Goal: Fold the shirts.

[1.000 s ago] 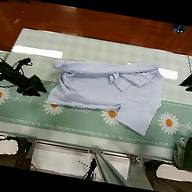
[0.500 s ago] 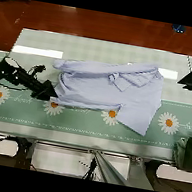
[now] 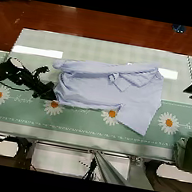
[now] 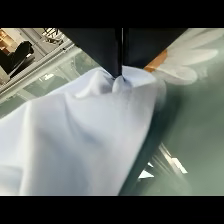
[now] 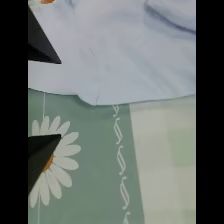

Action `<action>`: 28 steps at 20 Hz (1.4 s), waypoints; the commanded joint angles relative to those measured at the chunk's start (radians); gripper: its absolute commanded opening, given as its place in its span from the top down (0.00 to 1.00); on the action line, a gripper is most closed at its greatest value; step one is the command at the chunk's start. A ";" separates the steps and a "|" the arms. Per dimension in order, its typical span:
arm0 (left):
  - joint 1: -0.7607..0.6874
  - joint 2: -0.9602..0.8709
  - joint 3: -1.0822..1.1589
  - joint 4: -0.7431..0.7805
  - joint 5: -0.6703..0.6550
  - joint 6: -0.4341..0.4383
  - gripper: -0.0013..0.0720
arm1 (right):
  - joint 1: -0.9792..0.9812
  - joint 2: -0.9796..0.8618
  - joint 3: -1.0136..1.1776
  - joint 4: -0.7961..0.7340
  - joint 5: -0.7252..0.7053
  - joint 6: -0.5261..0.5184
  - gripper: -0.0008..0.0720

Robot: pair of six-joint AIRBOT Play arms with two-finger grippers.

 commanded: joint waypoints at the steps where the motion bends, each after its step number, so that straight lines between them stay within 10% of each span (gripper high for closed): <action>1: 0.014 0.048 0.001 -0.013 -0.020 0.030 0.96 | -0.047 0.002 -0.153 0.039 -0.040 -0.032 0.24; 15: 0.042 0.107 0.006 -0.014 -0.031 0.036 0.96 | 0.119 0.000 -0.494 0.189 -0.560 -0.006 0.26; 16: 0.042 0.107 0.006 -0.014 -0.031 0.039 0.96 | 0.135 0.000 -0.504 0.169 -0.581 0.021 0.30; 18: 0.042 0.108 0.019 -0.016 -0.031 0.051 0.96 | 0.160 0.003 -0.500 0.208 -0.589 0.019 0.87; 19: 0.043 0.114 0.037 -0.016 -0.032 0.051 0.96 | 0.161 0.013 -0.481 0.246 -0.561 -0.013 0.96; 28: 0.043 0.460 0.713 -0.016 -0.018 0.042 0.96 | 0.153 0.489 0.001 0.322 -0.467 -0.125 0.96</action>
